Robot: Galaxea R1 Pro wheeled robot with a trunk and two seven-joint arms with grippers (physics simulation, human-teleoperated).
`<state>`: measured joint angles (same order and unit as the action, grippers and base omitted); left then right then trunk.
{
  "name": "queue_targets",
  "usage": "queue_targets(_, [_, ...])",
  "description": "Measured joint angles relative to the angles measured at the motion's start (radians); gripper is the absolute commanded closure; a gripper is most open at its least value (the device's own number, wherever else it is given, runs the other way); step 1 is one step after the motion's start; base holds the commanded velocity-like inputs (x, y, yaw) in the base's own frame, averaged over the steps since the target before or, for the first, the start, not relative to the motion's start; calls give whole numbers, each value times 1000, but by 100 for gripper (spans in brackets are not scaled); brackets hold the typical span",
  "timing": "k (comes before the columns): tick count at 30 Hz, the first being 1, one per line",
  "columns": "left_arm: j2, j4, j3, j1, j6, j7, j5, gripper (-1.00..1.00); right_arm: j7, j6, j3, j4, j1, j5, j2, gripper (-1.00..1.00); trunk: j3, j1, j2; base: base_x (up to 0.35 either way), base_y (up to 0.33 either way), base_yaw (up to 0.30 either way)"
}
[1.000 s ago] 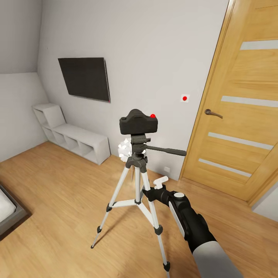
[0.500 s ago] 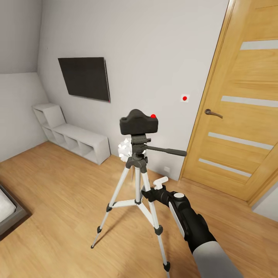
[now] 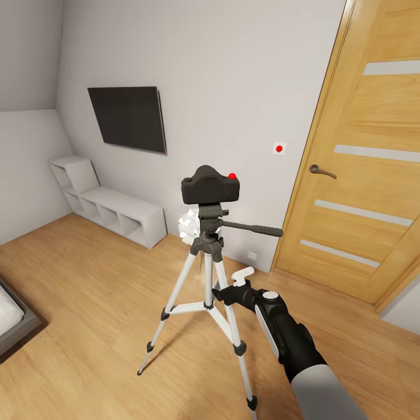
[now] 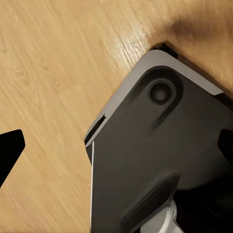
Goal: Attach the digital camera to the camera tripod in the bedroom.
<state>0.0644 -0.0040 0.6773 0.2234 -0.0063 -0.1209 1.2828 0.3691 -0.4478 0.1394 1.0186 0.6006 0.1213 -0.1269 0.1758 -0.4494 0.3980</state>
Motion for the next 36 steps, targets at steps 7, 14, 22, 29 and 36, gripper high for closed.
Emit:
queue_targets(7, [0,0,0,0,-1,0,0,-100,0,0,0,0,0,0,0,-100,0,0,0,0,0,0])
queue_targets(14, [-1,0,0,0,-1,0,0,-100,0,-2,0,2,0,1,1,-100,0,0,0,0,0,0])
queue_targets(22, [-9,0,0,0,-3,0,0,-100,0,-2,-1,5,0,2,1,-100,0,0,0,-38,0,0])
queue_targets(29, [-13,0,0,0,-3,0,0,-100,0,-2,0,8,0,2,1,-100,0,0,0,-170,0,0])
queue_targets(36, [-14,1,0,0,-3,0,0,-100,0,-2,0,9,0,1,2,-100,0,0,0,-37,0,0])
